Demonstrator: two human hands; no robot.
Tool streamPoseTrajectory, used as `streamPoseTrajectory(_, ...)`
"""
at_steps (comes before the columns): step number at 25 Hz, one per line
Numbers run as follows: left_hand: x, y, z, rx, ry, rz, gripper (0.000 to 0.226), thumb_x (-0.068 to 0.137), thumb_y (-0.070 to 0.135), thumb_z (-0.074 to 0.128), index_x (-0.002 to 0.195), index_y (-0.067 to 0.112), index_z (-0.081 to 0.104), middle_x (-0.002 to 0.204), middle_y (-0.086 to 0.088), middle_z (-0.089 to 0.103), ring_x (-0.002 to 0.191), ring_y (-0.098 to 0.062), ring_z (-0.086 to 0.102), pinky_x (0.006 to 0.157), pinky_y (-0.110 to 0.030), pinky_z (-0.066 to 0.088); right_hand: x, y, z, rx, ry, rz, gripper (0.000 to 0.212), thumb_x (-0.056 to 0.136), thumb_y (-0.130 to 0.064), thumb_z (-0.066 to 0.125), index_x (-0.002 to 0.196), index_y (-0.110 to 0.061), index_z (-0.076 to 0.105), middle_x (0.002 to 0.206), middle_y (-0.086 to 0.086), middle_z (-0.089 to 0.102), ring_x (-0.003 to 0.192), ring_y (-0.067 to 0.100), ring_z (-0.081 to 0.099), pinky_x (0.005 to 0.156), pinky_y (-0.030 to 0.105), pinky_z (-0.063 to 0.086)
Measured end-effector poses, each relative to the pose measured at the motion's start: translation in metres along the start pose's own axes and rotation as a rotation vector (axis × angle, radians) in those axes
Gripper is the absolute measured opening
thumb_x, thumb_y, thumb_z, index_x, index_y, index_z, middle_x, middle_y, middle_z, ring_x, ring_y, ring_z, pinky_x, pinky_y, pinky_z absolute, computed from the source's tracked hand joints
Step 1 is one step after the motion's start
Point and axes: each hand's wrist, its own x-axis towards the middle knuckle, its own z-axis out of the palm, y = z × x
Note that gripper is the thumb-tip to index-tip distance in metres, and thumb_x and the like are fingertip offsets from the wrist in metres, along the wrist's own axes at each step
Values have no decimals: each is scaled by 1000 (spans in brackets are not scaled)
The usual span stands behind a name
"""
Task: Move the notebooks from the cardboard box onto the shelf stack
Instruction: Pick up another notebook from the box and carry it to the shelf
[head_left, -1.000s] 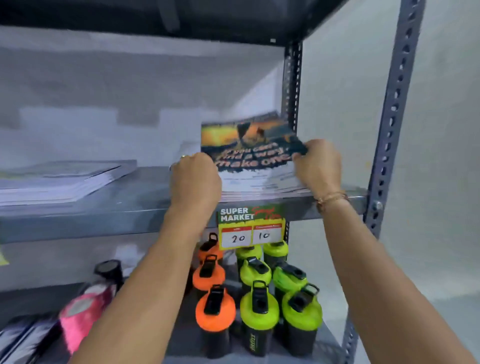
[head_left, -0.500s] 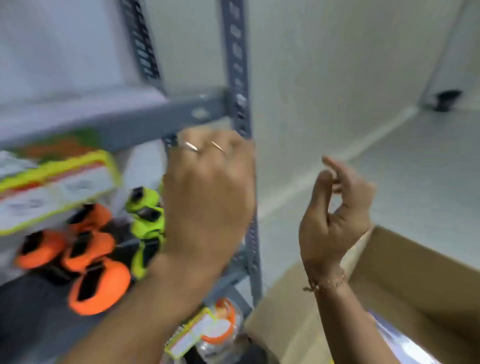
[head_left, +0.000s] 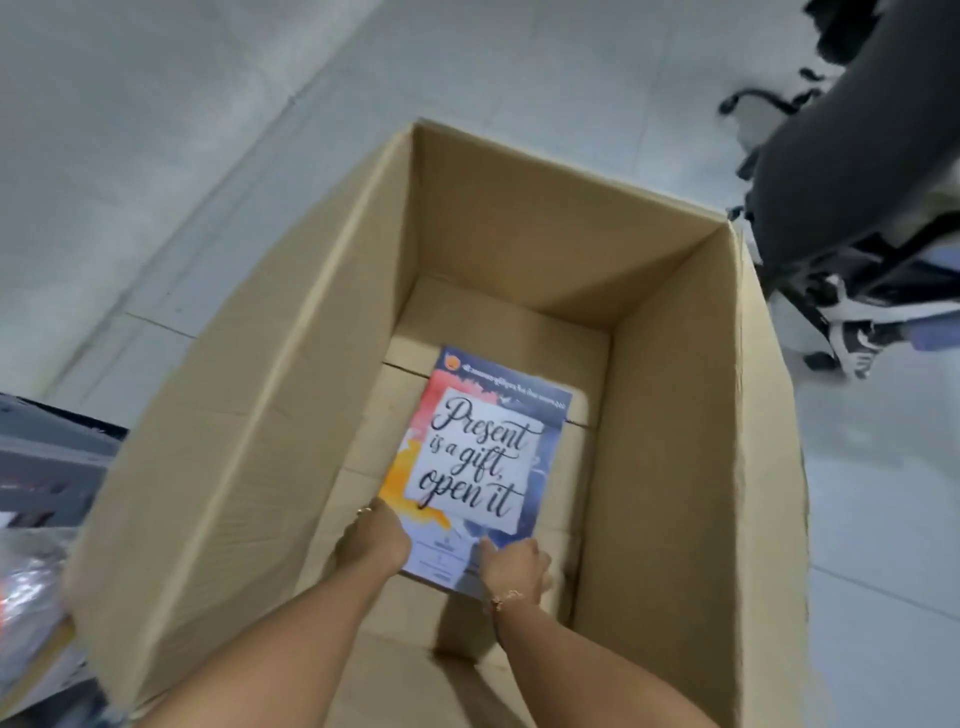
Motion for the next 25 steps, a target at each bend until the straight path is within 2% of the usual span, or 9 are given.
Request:
streamPoseTrajectory(3, -1, 4, 4, -90, 74, -51, 40, 89, 10, 48, 128, 3, 44, 134, -19, 49, 122, -35, 51, 100, -42, 46, 5, 5, 8, 30, 28, -12, 48, 90, -29, 56, 128, -2, 43, 137, 16, 39, 127, 34, 36, 105, 44, 41)
streamPoseTrajectory(7, -21, 11, -14, -22, 167, -95, 36, 87, 8, 52, 123, 5, 53, 132, -18, 50, 123, -37, 49, 100, -44, 44, -5, 0, 1, 66, 68, 56, 41, 90, -20, 55, 126, -3, 44, 137, 17, 38, 128, 35, 36, 107, 44, 38)
streamPoseTrajectory(11, -47, 9, -51, 73, 212, 82, 30, 87, 2, 50, 115, 3, 62, 126, -18, 61, 118, -34, 56, 96, -39, 48, -32, -10, -23, 220, 132, 79, 39, 90, -13, 50, 126, 0, 45, 141, 20, 38, 130, 36, 35, 108, 44, 34)
streamPoseTrajectory(16, -130, -2, -130, -43, 380, 331, 26, 85, 4, 53, 107, 5, 66, 114, -17, 68, 108, -34, 61, 88, -37, 50, -109, -40, -59, 428, 307, -174, 38, 88, -11, 54, 123, 4, 50, 136, 26, 41, 130, 41, 35, 108, 53, 31)
streamPoseTrajectory(19, -210, -35, -190, -276, 691, 471, 25, 89, 7, 53, 113, 7, 61, 116, -15, 63, 109, -33, 58, 87, -36, 44, -195, -76, -90, 708, 374, -591, 59, 78, -25, 48, 124, 11, 48, 131, 36, 43, 126, 42, 37, 103, 42, 29)
streamPoseTrajectory(21, -269, -64, -226, -434, 1001, 553, 35, 92, 12, 48, 125, 9, 56, 120, -12, 63, 110, -29, 59, 88, -30, 41, -257, -102, -106, 889, 378, -940, 71, 71, -36, 44, 119, 17, 48, 123, 36, 45, 118, 34, 40, 96, 35, 26)
streamPoseTrajectory(22, -302, -87, -245, -498, 1241, 599, 38, 90, 15, 45, 126, 7, 57, 116, -13, 67, 106, -25, 62, 84, -26, 40, -297, -116, -109, 971, 343, -1100, 72, 71, -40, 46, 116, 16, 49, 119, 31, 45, 114, 32, 42, 93, 33, 28)
streamPoseTrajectory(23, -336, -113, -262, -514, 1478, 627, 41, 88, 18, 44, 123, 5, 60, 110, -14, 70, 99, -20, 63, 83, -25, 39, -338, -128, -112, 1043, 272, -1232, 68, 71, -45, 47, 114, 7, 53, 117, 25, 43, 111, 30, 44, 91, 30, 33)
streamPoseTrajectory(25, -402, -161, -285, -500, 1793, 623, 43, 86, 20, 44, 121, 1, 62, 101, -13, 73, 90, -11, 56, 80, -18, 40, -412, -142, -116, 1129, 52, -1421, 42, 71, -55, 52, 106, -32, 52, 118, 14, 41, 109, 25, 47, 85, 14, 42)
